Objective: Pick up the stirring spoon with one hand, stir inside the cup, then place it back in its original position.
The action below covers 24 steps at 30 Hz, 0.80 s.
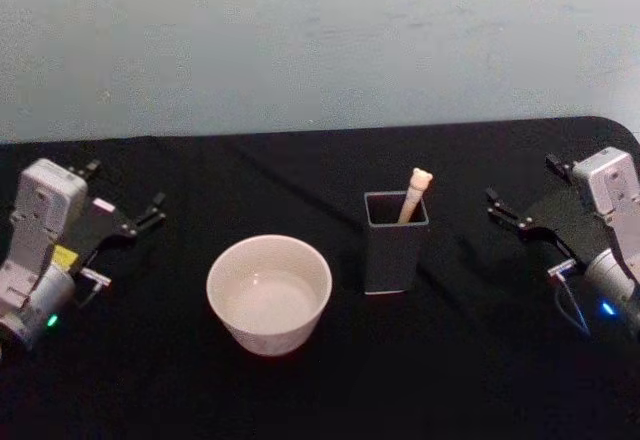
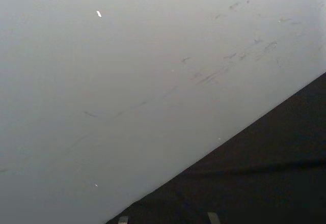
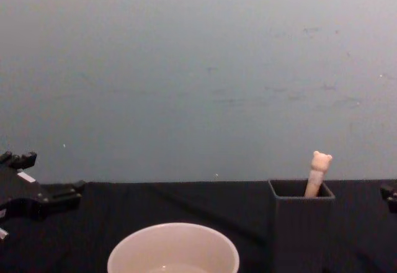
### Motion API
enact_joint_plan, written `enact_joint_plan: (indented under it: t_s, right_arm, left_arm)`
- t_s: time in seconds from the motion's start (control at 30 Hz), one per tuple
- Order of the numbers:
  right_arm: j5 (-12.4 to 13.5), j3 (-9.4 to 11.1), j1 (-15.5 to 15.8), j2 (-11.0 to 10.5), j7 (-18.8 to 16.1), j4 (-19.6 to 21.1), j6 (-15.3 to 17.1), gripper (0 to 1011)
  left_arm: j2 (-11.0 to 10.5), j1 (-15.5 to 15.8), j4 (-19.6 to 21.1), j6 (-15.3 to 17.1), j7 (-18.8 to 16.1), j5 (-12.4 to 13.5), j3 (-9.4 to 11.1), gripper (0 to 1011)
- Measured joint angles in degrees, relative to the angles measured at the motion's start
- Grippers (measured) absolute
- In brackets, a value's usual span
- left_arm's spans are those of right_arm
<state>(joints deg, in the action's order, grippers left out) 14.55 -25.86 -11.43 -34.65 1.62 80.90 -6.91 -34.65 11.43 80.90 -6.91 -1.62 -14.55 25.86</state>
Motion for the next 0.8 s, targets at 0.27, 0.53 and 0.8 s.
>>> enact_joint_plan:
  t_s: [0.27,0.53,0.8]
  right_arm:
    - [0.00,0.00,0.00,0.00,0.00,0.00,0.00,1000]
    - [0.00,0.00,0.00,0.00,0.00,0.00,0.00,1000]
    - [-0.01,0.02,0.00,0.01,0.00,0.00,0.01,1002]
  left_arm:
    - [0.00,0.00,0.00,0.00,0.00,0.00,0.00,1001]
    - [0.00,0.00,0.00,0.00,0.00,0.00,0.00,1001]
    - [0.00,0.00,0.00,0.00,0.00,0.00,0.00,1001]
